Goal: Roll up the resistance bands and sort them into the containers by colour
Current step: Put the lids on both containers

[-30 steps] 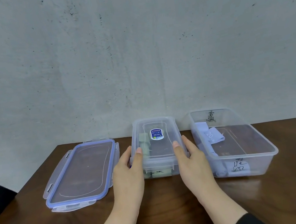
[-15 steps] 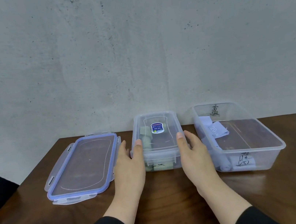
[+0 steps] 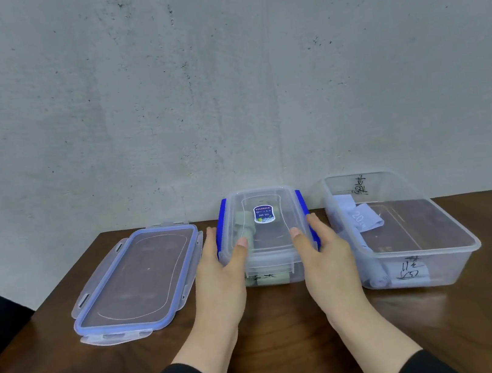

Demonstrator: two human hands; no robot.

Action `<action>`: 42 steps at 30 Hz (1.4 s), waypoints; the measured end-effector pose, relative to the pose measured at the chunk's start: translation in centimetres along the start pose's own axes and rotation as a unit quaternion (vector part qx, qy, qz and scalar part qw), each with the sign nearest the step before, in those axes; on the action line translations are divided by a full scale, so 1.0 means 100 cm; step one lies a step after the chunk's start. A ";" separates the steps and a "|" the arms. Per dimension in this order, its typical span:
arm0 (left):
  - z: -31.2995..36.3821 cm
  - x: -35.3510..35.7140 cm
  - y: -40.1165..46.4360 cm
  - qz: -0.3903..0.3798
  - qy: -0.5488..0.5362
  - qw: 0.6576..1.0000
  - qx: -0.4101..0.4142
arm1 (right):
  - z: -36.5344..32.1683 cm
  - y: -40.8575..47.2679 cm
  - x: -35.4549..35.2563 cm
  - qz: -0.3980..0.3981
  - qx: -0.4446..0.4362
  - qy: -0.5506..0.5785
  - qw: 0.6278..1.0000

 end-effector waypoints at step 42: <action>0.063 -0.126 -0.067 0.191 0.326 0.919 0.116 | -0.044 -0.042 -0.131 0.039 -0.193 -0.427 0.883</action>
Point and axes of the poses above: each hand's wrist, its own y-axis towards the middle knuckle, its own x-axis out of the palm, z = x × y, the point moved 6 cm from there along y, towards the middle knuckle, and after that the axes turned 3 degrees about y, right-handed, at the moved point
